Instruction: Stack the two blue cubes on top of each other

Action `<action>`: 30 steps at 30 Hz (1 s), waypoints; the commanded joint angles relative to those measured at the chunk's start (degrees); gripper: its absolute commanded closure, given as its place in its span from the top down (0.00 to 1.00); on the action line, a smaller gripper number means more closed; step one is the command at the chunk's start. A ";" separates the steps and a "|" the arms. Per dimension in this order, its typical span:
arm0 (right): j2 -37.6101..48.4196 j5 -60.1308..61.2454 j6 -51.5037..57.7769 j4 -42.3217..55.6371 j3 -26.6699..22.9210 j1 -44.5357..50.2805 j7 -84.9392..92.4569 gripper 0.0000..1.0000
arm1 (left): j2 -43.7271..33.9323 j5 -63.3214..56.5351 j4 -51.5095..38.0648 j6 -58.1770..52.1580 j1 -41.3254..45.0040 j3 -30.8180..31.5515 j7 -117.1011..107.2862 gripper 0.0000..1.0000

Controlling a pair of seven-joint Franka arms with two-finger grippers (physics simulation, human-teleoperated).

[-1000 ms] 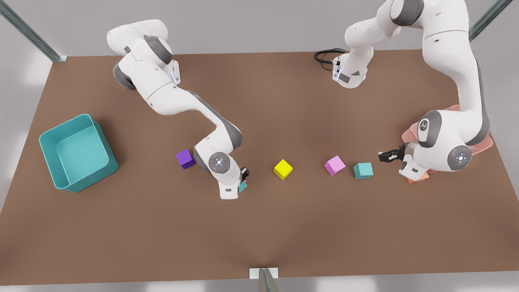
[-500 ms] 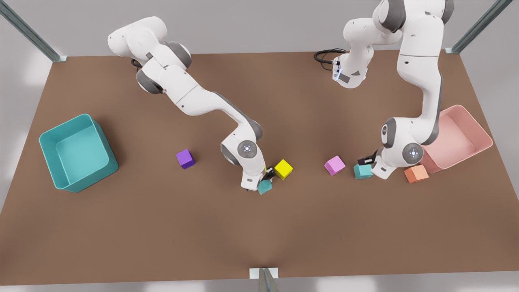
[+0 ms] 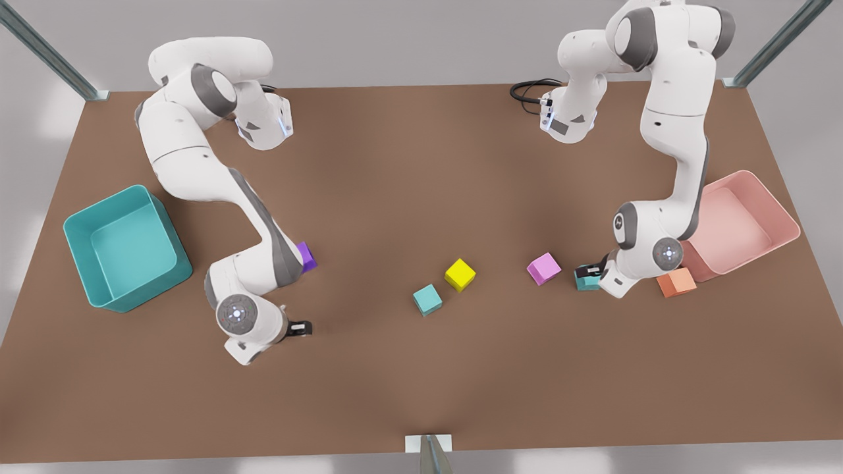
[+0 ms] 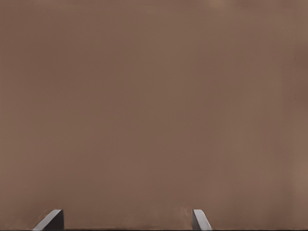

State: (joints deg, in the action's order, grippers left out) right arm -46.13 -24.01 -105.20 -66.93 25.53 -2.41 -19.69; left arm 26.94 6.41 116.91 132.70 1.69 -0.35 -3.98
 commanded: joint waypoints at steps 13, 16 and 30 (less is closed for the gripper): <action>31.19 13.12 26.54 -13.76 -12.87 1.10 7.31 1.00 | 1.10 0.18 -4.31 -1.55 -0.63 0.09 7.06 0.59; 30.66 11.79 26.37 -13.05 -12.87 1.18 6.95 1.00 | 1.62 -0.17 -24.87 -29.23 -0.81 0.09 6.62 0.60; 28.64 14.61 27.16 -7.43 -14.98 0.04 6.86 1.00 | 19.90 0.27 -45.71 -18.18 28.19 7.21 -52.09 0.61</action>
State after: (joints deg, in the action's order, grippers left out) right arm -17.56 -9.69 -78.67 -74.44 10.54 -2.35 -11.25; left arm 46.30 6.12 72.36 112.84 29.87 6.99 -25.02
